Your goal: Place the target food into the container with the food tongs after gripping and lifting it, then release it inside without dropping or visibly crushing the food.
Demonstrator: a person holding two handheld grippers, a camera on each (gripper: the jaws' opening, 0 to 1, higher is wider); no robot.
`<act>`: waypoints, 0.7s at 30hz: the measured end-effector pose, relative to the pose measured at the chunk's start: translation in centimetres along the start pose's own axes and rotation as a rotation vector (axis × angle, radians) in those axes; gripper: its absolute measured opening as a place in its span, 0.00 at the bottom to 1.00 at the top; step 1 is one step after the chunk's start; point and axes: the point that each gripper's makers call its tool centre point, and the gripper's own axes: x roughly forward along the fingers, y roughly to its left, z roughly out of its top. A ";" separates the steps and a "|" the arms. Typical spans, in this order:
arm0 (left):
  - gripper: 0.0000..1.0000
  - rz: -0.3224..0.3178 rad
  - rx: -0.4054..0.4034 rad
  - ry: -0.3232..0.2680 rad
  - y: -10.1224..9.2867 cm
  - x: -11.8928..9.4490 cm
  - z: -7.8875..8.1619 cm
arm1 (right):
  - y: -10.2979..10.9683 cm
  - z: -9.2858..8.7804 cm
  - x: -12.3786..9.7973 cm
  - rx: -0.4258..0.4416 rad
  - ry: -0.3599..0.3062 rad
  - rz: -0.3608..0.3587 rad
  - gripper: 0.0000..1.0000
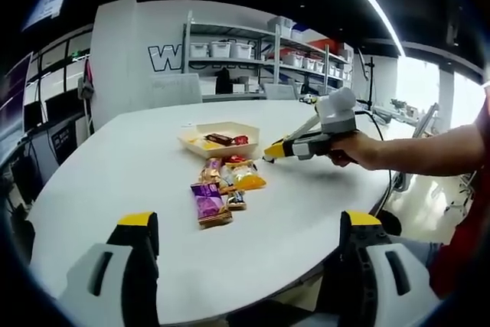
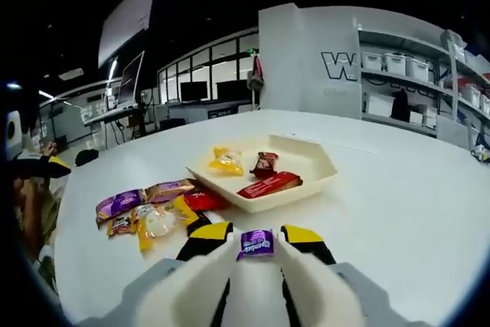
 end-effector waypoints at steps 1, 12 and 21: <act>0.96 0.001 0.000 0.000 0.0 0.0 0.0 | 0.0 0.1 -0.1 0.006 -0.002 0.001 0.19; 0.96 -0.003 0.004 -0.008 -0.2 -0.1 0.3 | 0.1 3.8 -1.3 0.017 -0.079 0.016 0.19; 0.96 -0.005 0.004 -0.008 -0.5 -0.2 0.3 | 0.3 5.9 -1.5 -0.005 -0.105 0.037 0.20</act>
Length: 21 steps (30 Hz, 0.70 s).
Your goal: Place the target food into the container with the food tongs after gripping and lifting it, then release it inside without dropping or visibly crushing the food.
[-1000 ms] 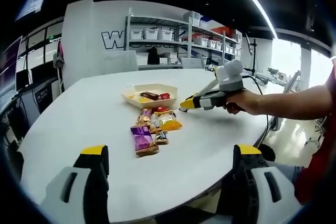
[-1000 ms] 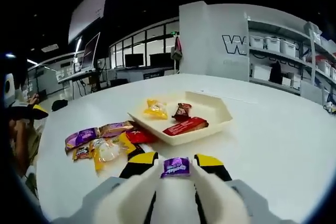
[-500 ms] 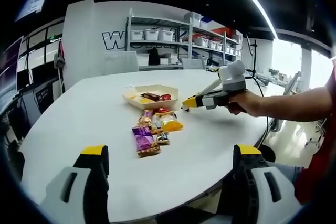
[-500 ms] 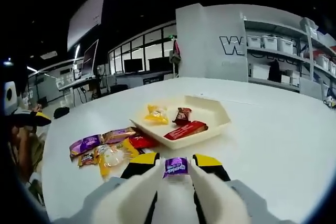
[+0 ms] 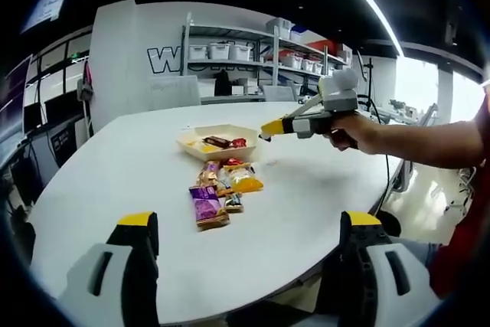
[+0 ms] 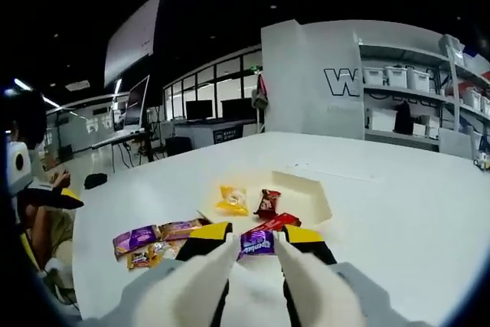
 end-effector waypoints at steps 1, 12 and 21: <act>0.96 0.000 0.000 -0.002 0.0 0.0 0.0 | 0.0 0.3 0.1 -0.009 -0.007 -0.001 0.20; 0.96 0.011 0.002 -0.007 0.4 -0.3 0.3 | 0.4 3.9 1.2 -0.050 -0.044 0.017 0.20; 0.96 0.015 0.008 -0.010 0.6 -0.5 0.4 | 0.4 6.8 2.6 -0.144 -0.052 0.028 0.20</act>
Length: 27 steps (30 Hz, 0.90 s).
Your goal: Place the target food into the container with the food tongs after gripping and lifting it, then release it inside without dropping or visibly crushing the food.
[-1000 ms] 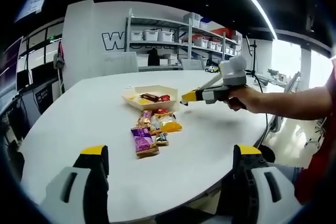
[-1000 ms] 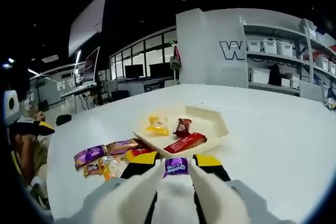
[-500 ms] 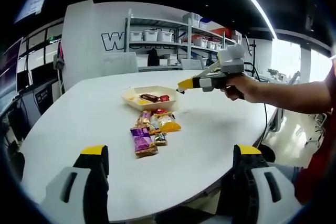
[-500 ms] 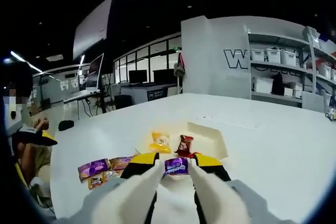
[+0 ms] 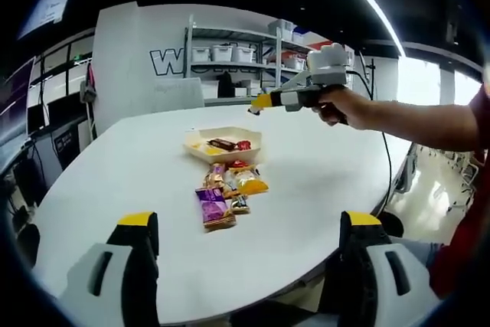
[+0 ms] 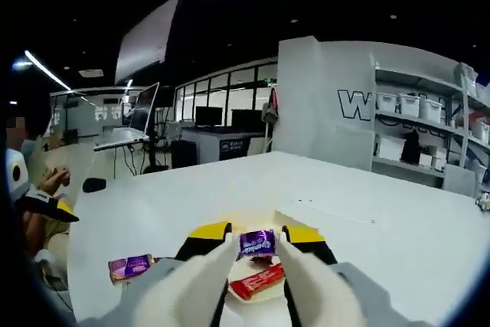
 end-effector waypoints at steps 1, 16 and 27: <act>0.96 0.000 0.002 0.002 0.0 0.0 0.0 | -0.3 0.3 0.3 -0.003 0.004 0.002 0.20; 0.96 0.020 -0.002 0.015 0.6 -0.4 -0.7 | -2.3 2.2 1.3 -0.040 -0.019 -0.045 0.23; 0.96 0.031 -0.006 0.012 1.1 -0.7 -0.6 | -2.4 2.1 2.0 -0.037 -0.011 -0.045 0.23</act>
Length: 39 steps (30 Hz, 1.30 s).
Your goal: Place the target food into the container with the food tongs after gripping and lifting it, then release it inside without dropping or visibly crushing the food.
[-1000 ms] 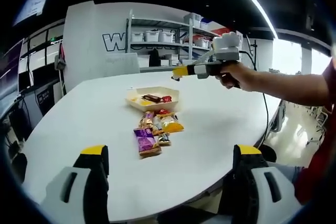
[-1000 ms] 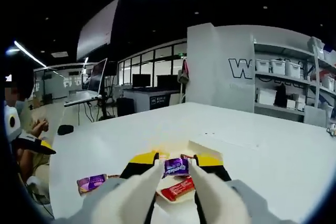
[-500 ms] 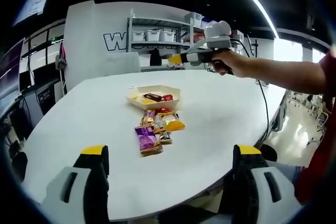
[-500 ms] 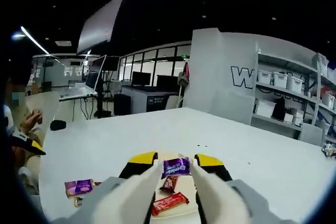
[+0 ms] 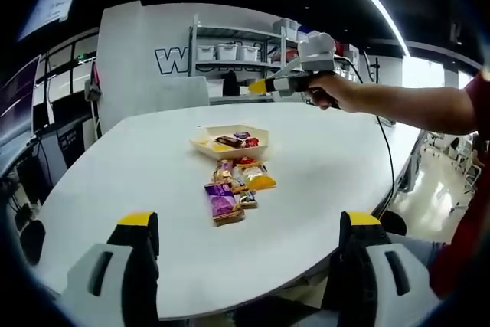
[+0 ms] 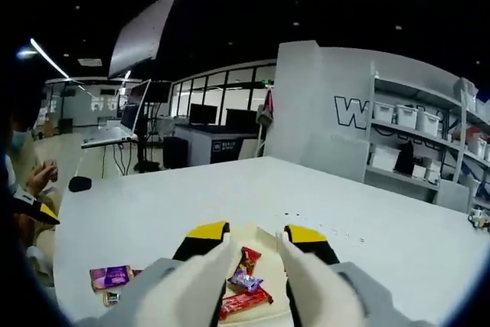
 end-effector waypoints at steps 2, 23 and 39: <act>0.96 0.000 -0.001 -0.001 0.0 0.0 0.0 | 0.1 0.1 -0.2 -0.004 -0.004 -0.003 0.23; 0.96 -0.028 0.001 -0.004 -0.9 0.6 0.3 | 1.7 -0.2 -1.6 0.073 -0.002 0.056 0.22; 0.96 -0.034 0.001 0.007 -1.2 1.0 -0.1 | 3.1 -3.1 -2.4 0.140 0.030 0.097 0.23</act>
